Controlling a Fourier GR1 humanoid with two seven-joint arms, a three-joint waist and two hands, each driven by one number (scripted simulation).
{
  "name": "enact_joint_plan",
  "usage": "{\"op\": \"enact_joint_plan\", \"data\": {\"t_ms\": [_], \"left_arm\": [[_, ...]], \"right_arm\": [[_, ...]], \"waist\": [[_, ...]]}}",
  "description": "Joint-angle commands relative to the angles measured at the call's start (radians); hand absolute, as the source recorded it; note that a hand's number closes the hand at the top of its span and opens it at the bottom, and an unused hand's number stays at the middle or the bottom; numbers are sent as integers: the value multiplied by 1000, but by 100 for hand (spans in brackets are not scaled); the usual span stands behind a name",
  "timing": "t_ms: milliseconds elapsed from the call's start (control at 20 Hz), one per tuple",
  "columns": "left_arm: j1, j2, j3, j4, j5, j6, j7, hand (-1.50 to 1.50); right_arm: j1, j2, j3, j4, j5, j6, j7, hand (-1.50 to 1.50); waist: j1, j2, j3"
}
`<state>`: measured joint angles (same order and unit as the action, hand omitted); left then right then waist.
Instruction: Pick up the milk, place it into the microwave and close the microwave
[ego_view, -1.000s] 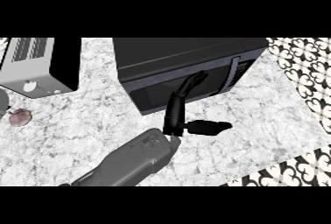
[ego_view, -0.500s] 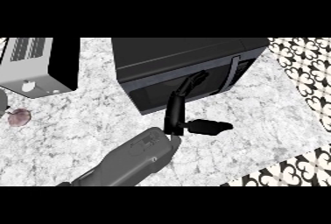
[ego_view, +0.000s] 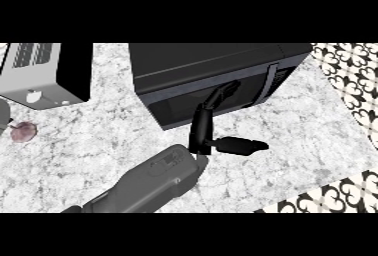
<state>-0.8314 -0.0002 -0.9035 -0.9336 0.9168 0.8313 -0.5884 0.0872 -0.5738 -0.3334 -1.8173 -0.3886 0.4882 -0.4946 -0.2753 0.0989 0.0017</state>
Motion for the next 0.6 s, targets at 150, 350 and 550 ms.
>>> {"op": "enact_joint_plan", "data": {"t_ms": [150,350,550], "left_arm": [[-56,0,48,72,50,4,-16,-150],[-58,0,39,80,62,14,-33,-150],[-64,0,39,96,77,9,-49,-150]], "right_arm": [[-39,-10,10,79,-105,53,29,-150],[-56,-47,3,111,-140,84,55,-150],[-76,-55,4,153,-179,114,56,-150]], "waist": [[-9,11,-1],[-22,9,-3],[-15,8,0]]}}
